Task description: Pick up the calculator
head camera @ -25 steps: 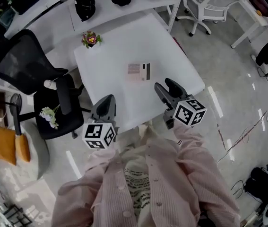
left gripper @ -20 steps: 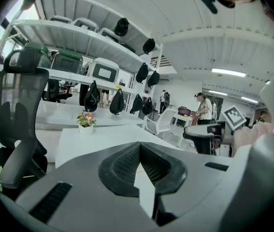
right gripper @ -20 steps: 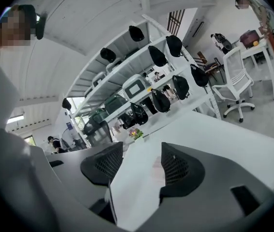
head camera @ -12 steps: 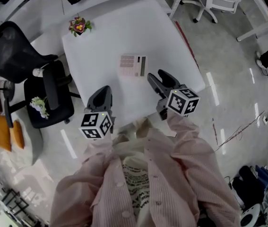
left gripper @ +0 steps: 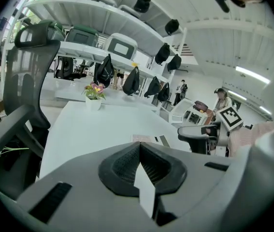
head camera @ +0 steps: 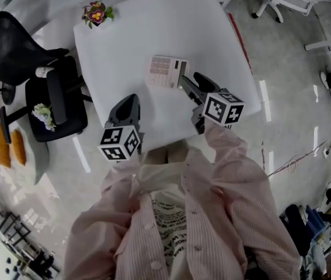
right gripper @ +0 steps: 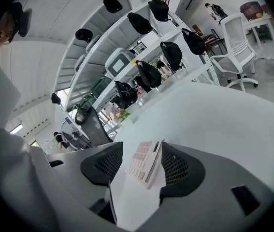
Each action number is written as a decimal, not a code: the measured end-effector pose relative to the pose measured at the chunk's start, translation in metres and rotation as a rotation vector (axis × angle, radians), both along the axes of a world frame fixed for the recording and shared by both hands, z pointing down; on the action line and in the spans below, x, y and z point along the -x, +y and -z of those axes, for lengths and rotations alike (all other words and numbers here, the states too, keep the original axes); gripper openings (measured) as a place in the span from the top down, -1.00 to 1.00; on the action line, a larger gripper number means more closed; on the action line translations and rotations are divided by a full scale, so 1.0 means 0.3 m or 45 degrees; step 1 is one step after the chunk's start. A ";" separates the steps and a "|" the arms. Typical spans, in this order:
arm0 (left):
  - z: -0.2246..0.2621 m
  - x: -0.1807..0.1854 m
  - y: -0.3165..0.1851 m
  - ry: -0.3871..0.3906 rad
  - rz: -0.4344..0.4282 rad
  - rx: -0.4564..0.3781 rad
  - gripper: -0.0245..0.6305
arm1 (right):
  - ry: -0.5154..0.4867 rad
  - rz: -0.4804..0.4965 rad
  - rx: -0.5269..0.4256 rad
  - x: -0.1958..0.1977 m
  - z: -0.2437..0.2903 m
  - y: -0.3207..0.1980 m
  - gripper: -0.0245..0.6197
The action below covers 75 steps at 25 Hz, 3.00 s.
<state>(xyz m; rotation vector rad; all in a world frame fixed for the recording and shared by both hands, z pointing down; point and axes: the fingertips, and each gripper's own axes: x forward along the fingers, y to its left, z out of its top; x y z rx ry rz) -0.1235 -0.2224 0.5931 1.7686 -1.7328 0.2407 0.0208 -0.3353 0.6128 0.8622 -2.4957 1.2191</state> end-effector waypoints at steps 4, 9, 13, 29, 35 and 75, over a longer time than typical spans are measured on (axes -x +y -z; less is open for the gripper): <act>-0.048 0.004 -0.018 0.018 0.006 0.042 0.93 | 0.046 0.002 0.061 0.019 -0.069 -0.024 0.23; -0.097 -0.001 -0.042 0.033 0.000 0.083 0.93 | 0.072 0.029 0.150 0.038 -0.141 -0.029 0.23; -0.122 0.002 -0.047 0.044 -0.012 0.111 0.92 | 0.086 0.060 0.214 0.063 -0.176 -0.023 0.23; -0.157 0.024 -0.065 0.073 -0.045 0.165 0.93 | 0.145 0.133 0.344 0.130 -0.249 -0.015 0.36; -0.165 0.030 -0.073 0.069 -0.055 0.167 0.93 | 0.135 0.103 0.399 0.121 -0.263 -0.024 0.54; 0.184 0.055 -0.124 -0.021 -0.189 -0.119 0.93 | -0.477 -0.266 0.466 0.069 0.180 -0.030 0.69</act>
